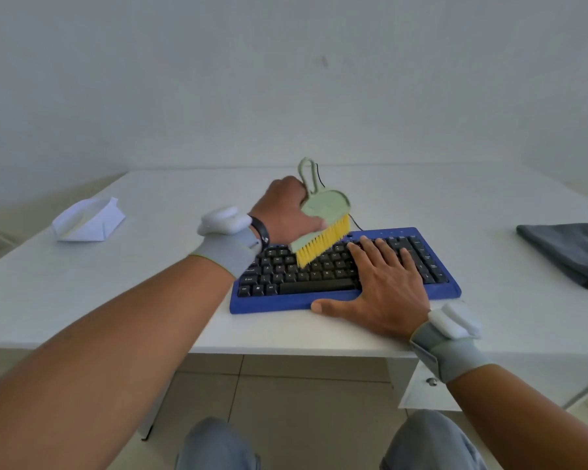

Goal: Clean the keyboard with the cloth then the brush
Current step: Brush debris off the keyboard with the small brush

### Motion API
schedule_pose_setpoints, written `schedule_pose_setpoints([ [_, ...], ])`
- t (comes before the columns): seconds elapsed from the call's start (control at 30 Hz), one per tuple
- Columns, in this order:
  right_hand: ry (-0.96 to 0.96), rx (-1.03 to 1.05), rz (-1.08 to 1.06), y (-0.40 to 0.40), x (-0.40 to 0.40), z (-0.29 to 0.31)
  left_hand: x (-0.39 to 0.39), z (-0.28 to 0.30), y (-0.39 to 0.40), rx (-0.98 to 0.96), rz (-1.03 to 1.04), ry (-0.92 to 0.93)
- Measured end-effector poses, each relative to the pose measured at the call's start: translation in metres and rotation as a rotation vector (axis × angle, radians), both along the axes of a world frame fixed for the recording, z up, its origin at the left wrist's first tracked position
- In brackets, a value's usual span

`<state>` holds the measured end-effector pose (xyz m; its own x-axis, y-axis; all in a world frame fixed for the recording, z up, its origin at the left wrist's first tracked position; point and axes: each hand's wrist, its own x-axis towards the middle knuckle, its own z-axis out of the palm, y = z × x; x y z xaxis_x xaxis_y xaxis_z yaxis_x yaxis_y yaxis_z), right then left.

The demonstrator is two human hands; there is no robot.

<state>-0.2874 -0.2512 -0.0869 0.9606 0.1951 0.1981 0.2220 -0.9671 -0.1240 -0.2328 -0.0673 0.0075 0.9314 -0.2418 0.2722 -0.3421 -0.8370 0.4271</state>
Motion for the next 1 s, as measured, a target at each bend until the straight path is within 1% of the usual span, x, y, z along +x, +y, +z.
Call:
schedule_pose_setpoints([
  [0.1,-0.003,0.007,0.0,0.0,0.0,0.0,0.003,-0.007,-0.003,0.043,0.021,-0.009],
  [0.23,-0.001,0.007,0.0,0.0,0.0,-0.001,0.005,-0.007,0.023,0.107,0.09,0.034],
  [0.37,0.0,0.004,0.003,0.001,0.001,-0.001,0.008,0.001,0.049,0.206,0.179,0.068],
  [0.43,0.001,0.01,0.001,0.001,0.001,-0.001,0.011,0.011,0.047,0.228,0.199,0.046],
  [0.47,0.001,0.011,0.001,0.001,0.001,-0.001,0.013,0.015,0.043,0.208,0.204,0.019],
  [0.6,-0.003,0.003,-0.001,0.001,0.001,0.0,0.017,0.017,0.009,-0.024,0.146,-0.036],
  [0.67,-0.007,0.004,-0.004,0.001,0.0,-0.001,0.019,0.003,-0.008,-0.033,0.108,-0.013],
  [0.77,-0.002,-0.003,-0.004,0.001,-0.001,-0.001,0.023,-0.009,-0.009,0.028,0.105,0.013],
  [0.87,0.001,0.001,-0.005,0.001,0.0,-0.001,0.024,-0.003,0.013,0.133,0.125,0.052],
  [1.0,0.003,-0.006,-0.003,0.002,0.001,0.0,0.024,0.008,0.045,0.289,0.23,0.047],
])
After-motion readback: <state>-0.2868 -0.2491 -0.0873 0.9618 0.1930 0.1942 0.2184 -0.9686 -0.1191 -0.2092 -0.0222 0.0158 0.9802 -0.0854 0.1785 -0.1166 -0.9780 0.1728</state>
